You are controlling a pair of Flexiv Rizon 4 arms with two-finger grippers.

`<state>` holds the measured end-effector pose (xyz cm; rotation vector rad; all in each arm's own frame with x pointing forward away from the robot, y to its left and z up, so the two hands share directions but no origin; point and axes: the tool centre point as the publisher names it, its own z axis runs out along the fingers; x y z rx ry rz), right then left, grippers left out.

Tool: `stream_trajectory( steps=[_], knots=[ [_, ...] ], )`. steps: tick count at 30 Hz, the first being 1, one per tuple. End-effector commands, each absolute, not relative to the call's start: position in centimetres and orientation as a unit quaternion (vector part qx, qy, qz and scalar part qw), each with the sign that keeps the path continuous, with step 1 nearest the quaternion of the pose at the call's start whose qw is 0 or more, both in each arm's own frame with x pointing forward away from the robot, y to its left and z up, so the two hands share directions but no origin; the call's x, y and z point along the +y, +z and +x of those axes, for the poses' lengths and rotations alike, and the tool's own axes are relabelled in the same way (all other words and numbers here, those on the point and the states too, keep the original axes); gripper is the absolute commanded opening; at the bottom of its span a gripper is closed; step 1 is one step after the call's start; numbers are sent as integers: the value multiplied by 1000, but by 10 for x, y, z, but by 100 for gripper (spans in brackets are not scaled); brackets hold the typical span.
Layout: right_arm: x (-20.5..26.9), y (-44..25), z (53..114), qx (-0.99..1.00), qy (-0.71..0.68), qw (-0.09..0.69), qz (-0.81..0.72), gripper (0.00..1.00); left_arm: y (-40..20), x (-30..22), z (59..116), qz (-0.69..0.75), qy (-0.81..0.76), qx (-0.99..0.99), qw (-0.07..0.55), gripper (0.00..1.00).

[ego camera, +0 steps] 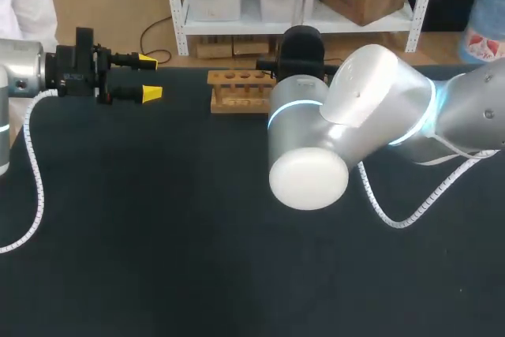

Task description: Grasp the test tube, adjust it, and insert it.

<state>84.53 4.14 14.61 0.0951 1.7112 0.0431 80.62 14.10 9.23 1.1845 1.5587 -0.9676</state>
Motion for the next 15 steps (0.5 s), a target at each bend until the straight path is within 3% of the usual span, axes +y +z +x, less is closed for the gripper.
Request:
stream_trajectory(
  steps=[1,15],
  knots=[
    [41,142,853,753,24,657,35,0,91,141,806,481,-393,632,462,100],
    [43,126,873,735,10,677,38,0,91,141,806,481,-393,632,462,100]
  ],
)
